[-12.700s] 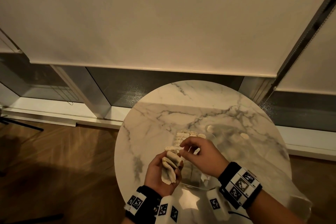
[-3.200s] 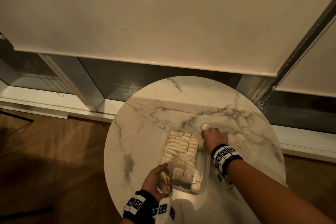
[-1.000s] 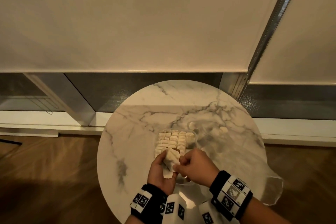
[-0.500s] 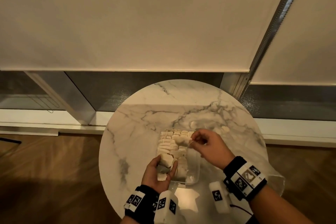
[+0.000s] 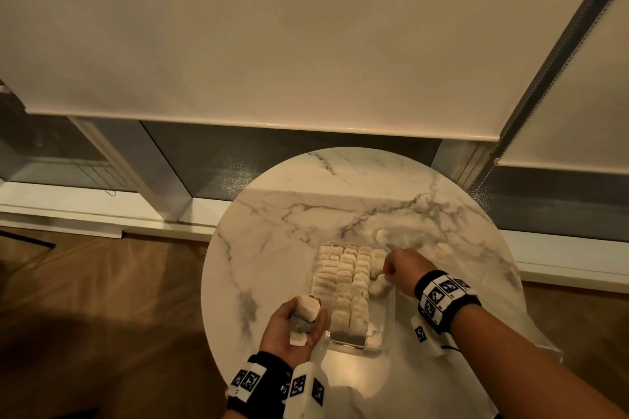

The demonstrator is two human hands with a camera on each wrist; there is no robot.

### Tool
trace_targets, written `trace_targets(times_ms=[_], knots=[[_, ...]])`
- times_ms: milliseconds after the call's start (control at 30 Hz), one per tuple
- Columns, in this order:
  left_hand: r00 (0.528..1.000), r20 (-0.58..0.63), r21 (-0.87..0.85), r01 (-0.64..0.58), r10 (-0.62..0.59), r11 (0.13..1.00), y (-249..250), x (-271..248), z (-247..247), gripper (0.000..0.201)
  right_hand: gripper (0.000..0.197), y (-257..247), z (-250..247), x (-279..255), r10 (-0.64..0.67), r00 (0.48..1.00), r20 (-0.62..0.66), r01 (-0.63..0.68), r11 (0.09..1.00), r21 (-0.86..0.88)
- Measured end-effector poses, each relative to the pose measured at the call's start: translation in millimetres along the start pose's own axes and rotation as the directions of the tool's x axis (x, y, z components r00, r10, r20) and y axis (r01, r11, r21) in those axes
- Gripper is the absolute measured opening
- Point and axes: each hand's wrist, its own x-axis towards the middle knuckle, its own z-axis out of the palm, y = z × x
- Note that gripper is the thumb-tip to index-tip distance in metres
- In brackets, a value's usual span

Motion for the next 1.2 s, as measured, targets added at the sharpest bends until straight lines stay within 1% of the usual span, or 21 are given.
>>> trace_targets(times_ms=[67, 133, 267, 500, 600, 733, 800, 867, 1000, 1067, 1200], knots=[[1.0, -0.01, 0.002, -0.003, 0.003, 1.0, 2.5, 2.1, -2.7, 0.019, 0.018, -2.6, 2.5, 9.9, 0.023, 1.0, 0.011, -0.022, 0.998, -0.051], [1.0, -0.02, 0.0, -0.011, 0.011, 1.0, 4.6, 4.7, -4.5, 0.019, 0.011, -6.5, 2.4, 16.0, 0.044, 0.999, 0.018, -0.042, 0.993, -0.111], [0.999, -0.028, -0.008, -0.032, 0.032, 0.999, 8.4, 7.9, -3.7, 0.017, 0.014, -9.2, 1.6, 25.4, 0.07, 0.997, 0.02, -0.065, 0.979, -0.195], [0.999, -0.031, -0.023, -0.025, 0.025, 0.999, 12.5, 17.2, -3.7, 0.022, 0.02, -12.5, 2.7, 40.1, 0.079, 0.997, -0.003, -0.078, 0.977, -0.198], [0.999, -0.024, -0.031, 0.023, -0.024, 0.999, 11.8, 21.6, -5.1, 0.022, 0.027, -11.6, 5.9, 45.5, 0.094, 0.996, -0.007, -0.093, 0.974, -0.205], [0.997, -0.047, -0.033, 0.061, -0.063, 0.998, 8.7, 29.5, -12.0, 0.021, 0.025, -13.9, 5.3, 43.9, 0.077, 0.997, -0.001, -0.075, 0.969, -0.237], [0.996, -0.056, -0.039, 0.073, -0.075, 0.997, 7.8, 32.9, -14.9, 0.022, 0.023, -13.7, 5.2, 42.7, 0.064, 0.998, -0.021, -0.067, 0.972, -0.226], [0.995, -0.06, -0.037, 0.082, -0.084, 0.996, 8.2, 35.6, -17.1, 0.023, 0.026, -14.1, 4.0, 40.9, 0.072, 0.996, -0.054, -0.081, 0.978, -0.191], [0.993, -0.062, -0.047, 0.098, -0.1, 0.994, 9.0, 38.8, -19.3, 0.023, 0.03, -13.9, 2.5, 29.8, 0.138, 0.986, -0.097, -0.144, 0.988, -0.058], [0.993, -0.059, -0.061, 0.102, -0.105, 0.993, 8.7, 40.1, -20.7, 0.023, 0.028, -14.0, 6.4, 21.2, 0.158, 0.983, -0.09, -0.16, 0.987, -0.023], [0.992, -0.062, -0.066, 0.106, -0.11, 0.992, 5.7, 44.4, -25.3, 0.021, 0.018, -17.1, 22.0, 7.0, 0.139, 0.99, -0.016, -0.14, 0.989, -0.049]])
